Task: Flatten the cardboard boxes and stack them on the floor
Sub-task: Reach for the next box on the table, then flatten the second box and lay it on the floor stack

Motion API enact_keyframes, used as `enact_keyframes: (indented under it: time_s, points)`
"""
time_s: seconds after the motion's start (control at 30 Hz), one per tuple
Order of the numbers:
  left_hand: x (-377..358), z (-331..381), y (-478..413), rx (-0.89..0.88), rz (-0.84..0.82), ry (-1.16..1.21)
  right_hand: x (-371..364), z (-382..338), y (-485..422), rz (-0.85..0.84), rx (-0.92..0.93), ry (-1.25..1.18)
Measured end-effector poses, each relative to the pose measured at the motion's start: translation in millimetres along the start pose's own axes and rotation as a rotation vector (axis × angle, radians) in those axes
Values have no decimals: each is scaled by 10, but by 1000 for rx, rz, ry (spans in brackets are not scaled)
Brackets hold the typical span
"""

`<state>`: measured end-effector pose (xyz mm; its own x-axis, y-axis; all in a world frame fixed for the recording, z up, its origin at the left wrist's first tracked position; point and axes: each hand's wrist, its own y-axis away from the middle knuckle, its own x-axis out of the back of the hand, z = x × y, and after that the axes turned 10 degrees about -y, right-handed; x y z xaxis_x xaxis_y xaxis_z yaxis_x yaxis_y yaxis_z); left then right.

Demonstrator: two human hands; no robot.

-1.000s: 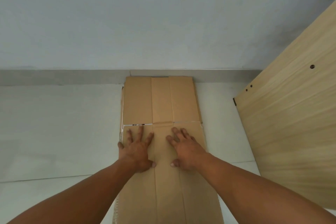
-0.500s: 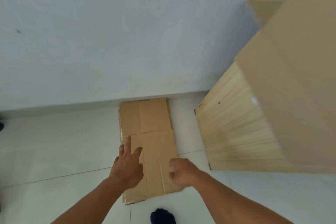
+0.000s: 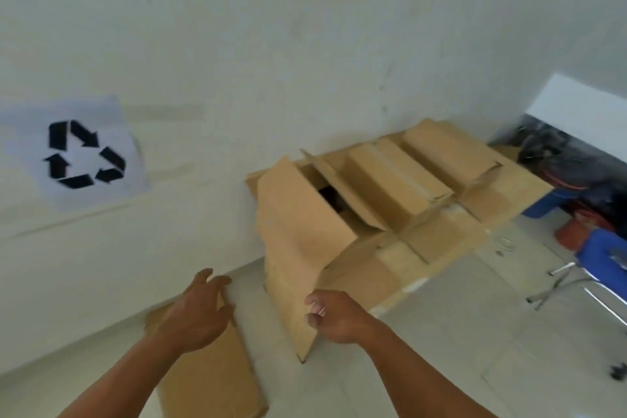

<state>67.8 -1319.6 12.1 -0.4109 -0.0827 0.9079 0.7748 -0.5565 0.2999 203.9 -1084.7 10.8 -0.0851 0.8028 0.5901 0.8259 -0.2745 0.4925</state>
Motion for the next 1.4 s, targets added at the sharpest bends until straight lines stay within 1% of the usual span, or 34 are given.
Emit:
enact_keyframes:
  time_s: [0.1,0.2,0.37,0.5,0.63,0.8,0.97,1.07,1.2,1.3,1.4]
  points:
    - [199,731,-76,-81,71,11,618,313,306,21,-8,11]
    - [295,1508,-235,-149,154,25,1225,755,512,61,-29,-29]
    - [183,2900,-536,-242,258,65,2181,1664,785,160,-54,-139]
    - [-48,3943,-762,-291,194,68,2897,2315,936,245,-34,-111]
    - [-212,4751,-1109,-296,130,76,3583,2812,943,300,-35,-56]
    - [-283,5407,-1725,-293,91,95,4289,3229,533,359,-33,-45]
    - [-386,5924,-2691,-310,92,47,4979,3497,-214,339,-36,59]
    - [-423,6254,-3367,-312,48,31,5432,3617,-643,319,-68,144]
    - [-441,6702,-4090,-292,-22,-13,6027,3775,-1110,250,-91,228]
    - [-407,6987,-4529,-277,-72,-36,6411,3870,-1461,285,-76,252]
    - [-409,7187,-4895,-216,-100,-38,6682,3949,-1794,292,-33,225]
